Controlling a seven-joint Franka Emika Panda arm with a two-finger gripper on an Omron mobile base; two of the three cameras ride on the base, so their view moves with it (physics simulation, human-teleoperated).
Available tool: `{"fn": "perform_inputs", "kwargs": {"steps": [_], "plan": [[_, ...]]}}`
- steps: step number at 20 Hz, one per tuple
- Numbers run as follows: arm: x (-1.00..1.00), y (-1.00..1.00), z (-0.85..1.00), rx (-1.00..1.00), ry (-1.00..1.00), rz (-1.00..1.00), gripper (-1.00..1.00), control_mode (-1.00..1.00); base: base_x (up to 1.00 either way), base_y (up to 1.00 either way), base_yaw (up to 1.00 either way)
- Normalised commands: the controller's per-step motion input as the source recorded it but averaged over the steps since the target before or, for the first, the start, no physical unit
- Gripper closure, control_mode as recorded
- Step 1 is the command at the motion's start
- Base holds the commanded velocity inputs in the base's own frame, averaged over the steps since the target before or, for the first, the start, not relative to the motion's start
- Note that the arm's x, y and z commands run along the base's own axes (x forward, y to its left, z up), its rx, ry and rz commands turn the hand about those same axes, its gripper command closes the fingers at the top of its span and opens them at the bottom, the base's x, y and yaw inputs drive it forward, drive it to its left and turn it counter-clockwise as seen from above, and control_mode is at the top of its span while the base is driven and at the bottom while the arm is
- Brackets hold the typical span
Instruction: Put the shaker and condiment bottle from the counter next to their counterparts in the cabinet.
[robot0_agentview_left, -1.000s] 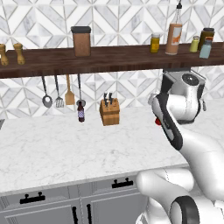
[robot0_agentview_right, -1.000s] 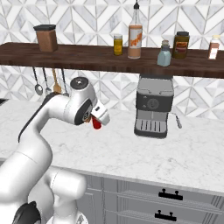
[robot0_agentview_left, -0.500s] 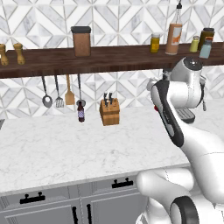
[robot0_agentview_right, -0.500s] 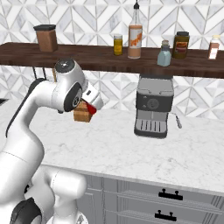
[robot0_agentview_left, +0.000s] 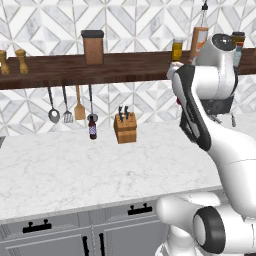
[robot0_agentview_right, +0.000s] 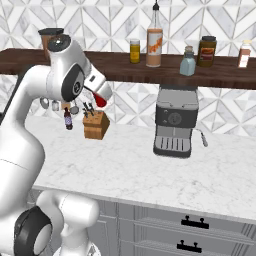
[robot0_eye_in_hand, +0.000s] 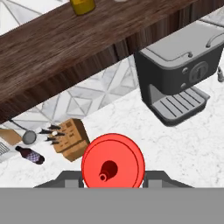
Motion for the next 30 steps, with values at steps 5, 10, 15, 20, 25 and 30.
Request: {"fn": "perform_inputs", "kwargs": {"steps": [5,10,15,20,25,30], "plan": [[0.00,0.19,0.97,0.00,0.06,0.00,1.00,-1.00,0.00,0.00,0.00],[-0.04,0.33,0.00,-0.05,0.00,0.02,1.00,-1.00,0.00,0.00,0.00],[0.84,-0.32,0.30,0.03,0.00,0.00,1.00,-1.00,0.00,0.00,0.00],[0.90,-0.45,0.82,0.11,0.00,0.00,1.00,-1.00,0.00,0.00,0.00],[0.00,0.10,0.14,0.01,-0.02,0.01,1.00,-1.00,0.00,0.00,0.00],[0.22,-0.11,0.00,-0.03,-0.04,0.02,1.00,-1.00,0.00,0.00,0.00]]}}
